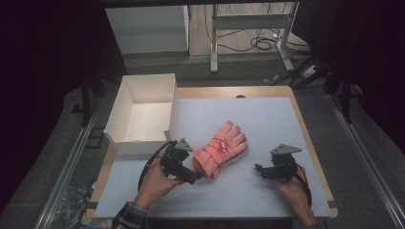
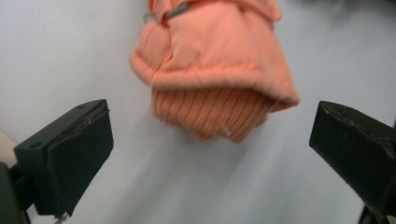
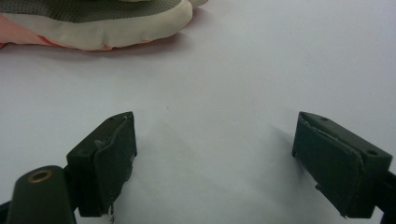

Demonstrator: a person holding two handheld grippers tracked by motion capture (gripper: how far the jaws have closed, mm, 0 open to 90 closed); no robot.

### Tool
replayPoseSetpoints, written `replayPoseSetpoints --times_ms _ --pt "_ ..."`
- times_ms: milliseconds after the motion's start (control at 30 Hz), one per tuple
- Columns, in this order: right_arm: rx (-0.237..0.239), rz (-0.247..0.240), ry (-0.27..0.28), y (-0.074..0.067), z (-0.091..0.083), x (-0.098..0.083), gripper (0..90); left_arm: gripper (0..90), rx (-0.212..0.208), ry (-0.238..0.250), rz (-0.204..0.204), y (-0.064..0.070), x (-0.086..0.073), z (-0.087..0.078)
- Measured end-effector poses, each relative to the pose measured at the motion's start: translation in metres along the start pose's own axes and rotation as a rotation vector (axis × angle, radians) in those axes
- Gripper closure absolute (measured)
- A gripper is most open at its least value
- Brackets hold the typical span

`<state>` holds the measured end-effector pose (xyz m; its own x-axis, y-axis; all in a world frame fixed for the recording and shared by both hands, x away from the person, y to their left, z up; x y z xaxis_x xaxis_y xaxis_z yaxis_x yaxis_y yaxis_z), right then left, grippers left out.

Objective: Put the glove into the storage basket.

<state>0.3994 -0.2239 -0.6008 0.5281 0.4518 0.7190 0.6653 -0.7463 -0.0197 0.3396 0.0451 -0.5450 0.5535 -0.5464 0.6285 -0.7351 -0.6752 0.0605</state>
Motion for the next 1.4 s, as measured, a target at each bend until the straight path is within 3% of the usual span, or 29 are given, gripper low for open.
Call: replayPoseSetpoints --times_ms 367,433,600,767,900,1033,1333,1400 --pt "0.0 0.0 0.003 0.0 0.0 0.0 14.0 0.0 0.015 -0.033 0.038 0.006 0.035 0.016" --pt "0.0 0.0 0.004 0.0 0.0 0.0 14.0 0.0 0.033 -0.053 0.046 0.004 0.044 0.025" --pt "-0.001 -0.001 0.005 0.0 0.0 0.0 14.0 0.0 0.034 -0.1 0.059 0.008 0.051 0.045" --pt "0.0 -0.006 0.004 0.0 0.0 0.0 14.0 0.0 0.056 -0.158 0.076 0.009 0.051 0.064" --pt "0.0 -0.003 0.003 0.0 0.0 0.0 14.0 0.0 0.061 -0.2 0.078 0.01 0.046 0.078" --pt "-0.001 -0.001 0.005 0.0 0.0 0.0 14.0 0.0 0.093 -0.238 0.081 0.007 0.038 0.089" --pt "-0.001 -0.004 0.004 0.0 0.0 0.0 14.0 2.9 0.155 -0.263 0.112 0.009 0.03 0.104" --pt "-0.001 -0.003 0.005 0.0 0.0 0.0 14.0 5.9 0.135 -0.263 0.102 0.01 0.029 0.105"
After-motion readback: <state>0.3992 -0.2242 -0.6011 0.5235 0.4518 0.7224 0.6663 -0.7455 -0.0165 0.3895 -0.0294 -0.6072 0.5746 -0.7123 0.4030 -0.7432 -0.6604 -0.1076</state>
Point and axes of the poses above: each handheld gripper's, and its own axes: z roughly forward along the jaws, x roughly out of its top, y roughly to its right, the point moved 10 cm from there along z, roughly forward along the jaws, and after that the axes turned 6 degrees about x, right-handed, at the moved point
